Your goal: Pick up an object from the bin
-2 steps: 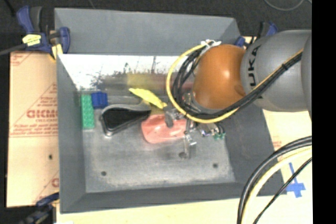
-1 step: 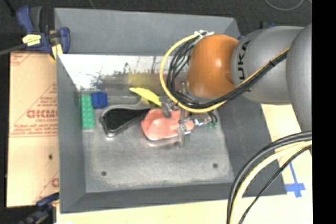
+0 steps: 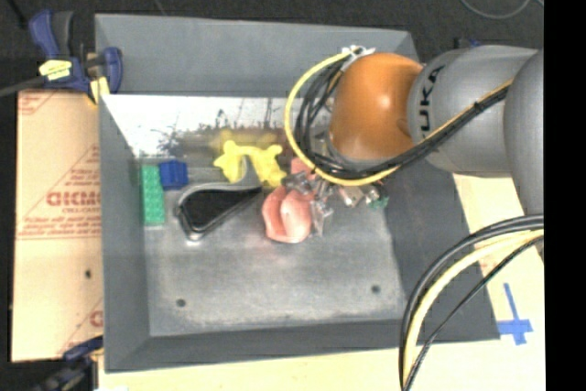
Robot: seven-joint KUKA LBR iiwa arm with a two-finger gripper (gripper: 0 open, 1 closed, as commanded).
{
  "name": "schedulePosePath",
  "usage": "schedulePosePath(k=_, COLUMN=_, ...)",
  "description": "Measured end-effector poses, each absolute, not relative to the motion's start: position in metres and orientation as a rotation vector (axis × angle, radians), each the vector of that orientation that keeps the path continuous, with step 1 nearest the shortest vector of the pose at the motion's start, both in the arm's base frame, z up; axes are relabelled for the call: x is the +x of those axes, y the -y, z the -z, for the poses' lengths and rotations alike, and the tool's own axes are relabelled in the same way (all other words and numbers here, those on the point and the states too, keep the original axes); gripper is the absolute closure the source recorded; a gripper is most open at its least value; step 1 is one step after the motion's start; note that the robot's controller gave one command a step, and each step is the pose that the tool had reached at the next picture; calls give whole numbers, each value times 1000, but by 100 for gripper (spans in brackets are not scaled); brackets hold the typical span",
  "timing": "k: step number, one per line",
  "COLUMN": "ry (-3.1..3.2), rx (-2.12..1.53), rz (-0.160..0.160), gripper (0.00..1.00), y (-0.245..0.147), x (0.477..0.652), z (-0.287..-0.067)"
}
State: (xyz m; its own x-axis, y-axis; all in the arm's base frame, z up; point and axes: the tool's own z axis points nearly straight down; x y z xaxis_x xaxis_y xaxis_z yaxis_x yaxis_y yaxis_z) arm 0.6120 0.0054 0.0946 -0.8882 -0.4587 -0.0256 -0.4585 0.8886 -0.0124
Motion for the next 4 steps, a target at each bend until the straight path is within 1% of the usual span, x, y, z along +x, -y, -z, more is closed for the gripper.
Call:
schedulePosePath(k=1, ry=-3026, rx=-734, rz=9, gripper=100, y=-5, x=612, z=-95)
schedulePosePath(k=2, ry=-3001, rx=-850, rz=9, gripper=100, y=-1, x=602, z=-186)
schedulePosePath(k=3, ry=-3001, rx=-848, rz=8, gripper=100, y=-1, x=602, z=-186)
schedulePosePath(k=4, ry=-2986, rx=-893, rz=11, gripper=100, y=11, x=595, z=-351)
